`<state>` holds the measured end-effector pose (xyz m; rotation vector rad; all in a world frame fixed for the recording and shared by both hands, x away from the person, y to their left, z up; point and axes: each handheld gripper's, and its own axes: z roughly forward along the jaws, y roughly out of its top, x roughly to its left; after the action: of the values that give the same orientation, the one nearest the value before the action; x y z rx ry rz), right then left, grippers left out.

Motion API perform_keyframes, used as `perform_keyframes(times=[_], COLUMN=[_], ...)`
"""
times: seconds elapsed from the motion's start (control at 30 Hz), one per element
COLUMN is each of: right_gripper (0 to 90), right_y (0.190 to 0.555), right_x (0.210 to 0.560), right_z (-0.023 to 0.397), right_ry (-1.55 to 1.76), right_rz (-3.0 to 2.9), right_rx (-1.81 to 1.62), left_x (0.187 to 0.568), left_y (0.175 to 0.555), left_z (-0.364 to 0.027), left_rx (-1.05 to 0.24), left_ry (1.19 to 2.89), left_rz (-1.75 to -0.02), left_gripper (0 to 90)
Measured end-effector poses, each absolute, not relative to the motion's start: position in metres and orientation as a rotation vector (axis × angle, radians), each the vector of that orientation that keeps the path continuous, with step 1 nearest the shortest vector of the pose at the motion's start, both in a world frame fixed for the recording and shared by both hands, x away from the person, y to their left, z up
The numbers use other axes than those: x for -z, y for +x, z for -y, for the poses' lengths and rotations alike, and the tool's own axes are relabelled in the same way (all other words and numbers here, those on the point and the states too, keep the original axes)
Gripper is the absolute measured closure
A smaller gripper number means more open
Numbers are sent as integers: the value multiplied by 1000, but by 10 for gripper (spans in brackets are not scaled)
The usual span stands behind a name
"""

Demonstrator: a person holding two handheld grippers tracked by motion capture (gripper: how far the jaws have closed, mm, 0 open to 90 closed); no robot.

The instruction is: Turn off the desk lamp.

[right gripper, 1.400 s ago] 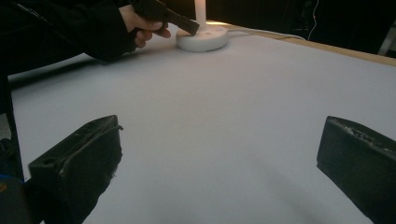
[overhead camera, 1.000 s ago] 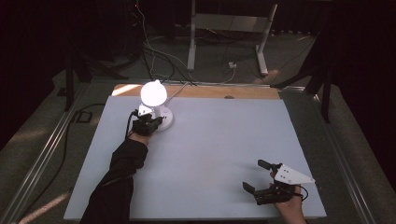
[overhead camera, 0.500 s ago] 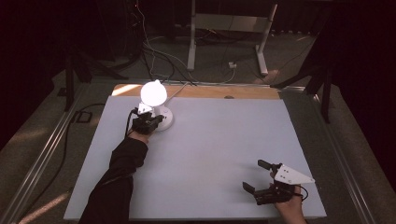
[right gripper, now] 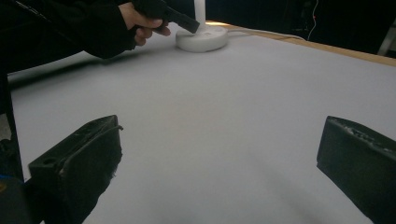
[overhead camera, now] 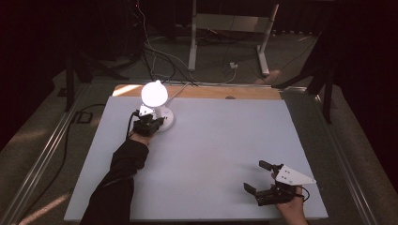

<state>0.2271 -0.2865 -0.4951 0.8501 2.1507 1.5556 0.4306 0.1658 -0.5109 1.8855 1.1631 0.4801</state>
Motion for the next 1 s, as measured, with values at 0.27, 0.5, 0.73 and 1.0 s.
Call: perform_keyframes(times=[0.27, 0.5, 0.73, 1.0], right_gripper=[0, 0, 0, 0], right_y=[227, 227, 227, 227], right_x=[495, 495, 495, 494], right_z=[286, 286, 286, 287], right_ry=[850, 849, 851, 851], right_rz=[-2153, -2156, -2151, -2148], right_rx=[-1555, -1552, -1555, -1557], left_x=[514, 514, 511, 498], left_y=[430, 430, 430, 426], left_z=[-167, -165, -164, -164], left_rx=[-479, -500, -498, -479], left_ry=[1879, 1898, 1912, 1894], left_rz=[-1167, -1162, -1155, -1148], left_gripper=[900, 900, 900, 900])
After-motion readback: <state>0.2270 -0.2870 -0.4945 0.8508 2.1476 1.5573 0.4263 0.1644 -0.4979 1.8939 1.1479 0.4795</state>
